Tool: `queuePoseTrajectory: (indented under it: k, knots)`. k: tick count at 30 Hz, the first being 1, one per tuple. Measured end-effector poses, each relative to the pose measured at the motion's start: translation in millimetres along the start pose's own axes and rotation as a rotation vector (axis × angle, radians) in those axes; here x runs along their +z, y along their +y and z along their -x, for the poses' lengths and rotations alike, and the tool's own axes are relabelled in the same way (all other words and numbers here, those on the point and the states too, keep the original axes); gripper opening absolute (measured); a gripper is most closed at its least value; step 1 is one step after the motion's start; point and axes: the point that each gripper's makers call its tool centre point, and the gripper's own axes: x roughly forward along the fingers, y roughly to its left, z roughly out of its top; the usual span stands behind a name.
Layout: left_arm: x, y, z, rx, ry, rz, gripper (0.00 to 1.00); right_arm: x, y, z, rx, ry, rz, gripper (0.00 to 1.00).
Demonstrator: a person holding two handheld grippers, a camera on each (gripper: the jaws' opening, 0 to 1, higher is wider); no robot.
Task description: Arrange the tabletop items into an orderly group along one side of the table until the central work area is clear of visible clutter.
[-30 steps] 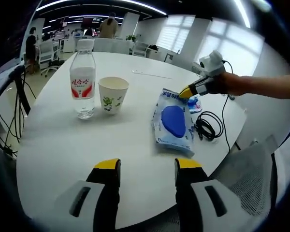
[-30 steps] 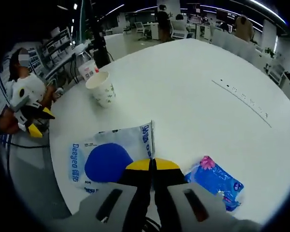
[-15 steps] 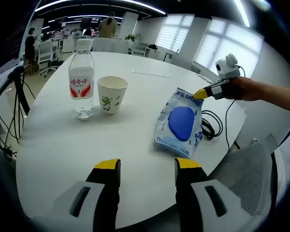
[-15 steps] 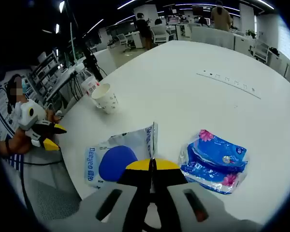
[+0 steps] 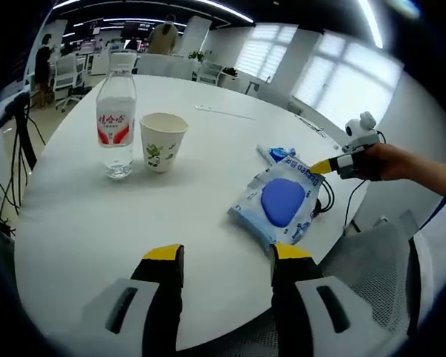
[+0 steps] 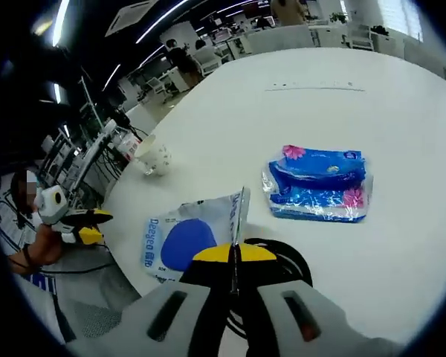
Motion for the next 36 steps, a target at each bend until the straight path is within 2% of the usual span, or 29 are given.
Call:
queuePoseTrajectory:
  k: [4,9,12,18,19,21,25,28,36]
  knots:
    - [-1.2,0.3,0,0.005,0.008,-0.002,0.46,-11.9,-2,0,0.008,0.001,-0.007,0.0]
    - [-2.0,-0.3,-1,0.006,0.014,0.005,0.47,-25.0,3,-3,0.024,0.01,0.035,0.0]
    - [-2.7,-2.4,-1,-0.001,0.022,-0.004,0.47,-26.9,4,-2,0.031,0.007,0.055,0.01]
    - [-2.4,-9.6,-5,-0.018,0.037,-0.015,0.46,-34.2,5,1,0.037,0.036,0.152,0.14]
    - [-0.3,-13.5,-7,-0.029,0.02,0.021,0.46,-34.5,5,1,0.041,0.034,0.16,0.14]
    - [0.4,-18.2,-10,-0.037,0.014,0.054,0.46,-34.7,6,3,0.05,0.028,0.164,0.15]
    - [-9.6,-29.0,-20,-0.045,0.065,0.005,0.44,-36.5,3,5,0.048,0.02,0.159,0.16]
    - [-14.6,-36.6,-27,-0.064,0.087,0.004,0.43,-39.9,3,7,0.051,0.02,0.156,0.16]
    - [-17.4,-53.0,-45,-0.102,0.122,-0.024,0.4,-43.3,5,10,0.051,0.014,0.144,0.13]
